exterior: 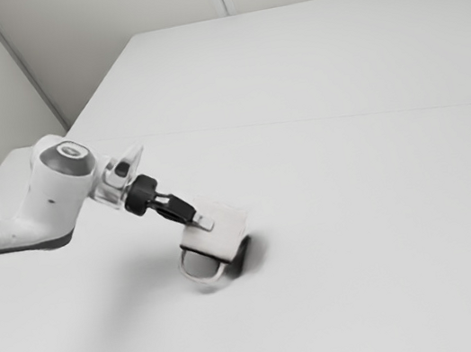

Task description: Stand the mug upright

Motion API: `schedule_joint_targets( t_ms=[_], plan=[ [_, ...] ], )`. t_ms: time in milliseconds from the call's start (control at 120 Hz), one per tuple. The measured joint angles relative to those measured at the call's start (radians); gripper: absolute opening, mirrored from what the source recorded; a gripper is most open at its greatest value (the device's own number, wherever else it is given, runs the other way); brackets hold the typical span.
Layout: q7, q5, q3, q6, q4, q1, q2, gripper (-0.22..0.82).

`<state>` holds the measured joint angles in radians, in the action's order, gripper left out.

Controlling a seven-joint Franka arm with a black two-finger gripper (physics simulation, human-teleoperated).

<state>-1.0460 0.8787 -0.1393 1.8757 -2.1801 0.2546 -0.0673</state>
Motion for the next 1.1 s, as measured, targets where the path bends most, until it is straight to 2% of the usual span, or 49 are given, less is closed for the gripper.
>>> schedule_joint_targets(
  t_ms=[183,358,508,708,908,1000,1100],
  plan=[
    [0.135,-0.344,-0.087,0.059,0.016,0.002,0.051,-0.14],
    [0.239,-0.579,-0.16,0.178,0.0,-0.012,0.063,-0.14],
    [0.307,-0.691,-0.198,0.289,-0.055,-0.04,0.086,-0.14],
    [0.376,-0.762,-0.207,0.381,-0.115,-0.056,0.107,-0.14],
    [0.422,-0.778,-0.207,0.416,-0.117,0.016,0.107,0.28],
    [0.439,-0.78,-0.21,0.424,-0.116,0.026,0.11,0.39],
    [0.454,-0.781,-0.212,0.428,-0.114,0.013,0.117,0.47]
  ],
)
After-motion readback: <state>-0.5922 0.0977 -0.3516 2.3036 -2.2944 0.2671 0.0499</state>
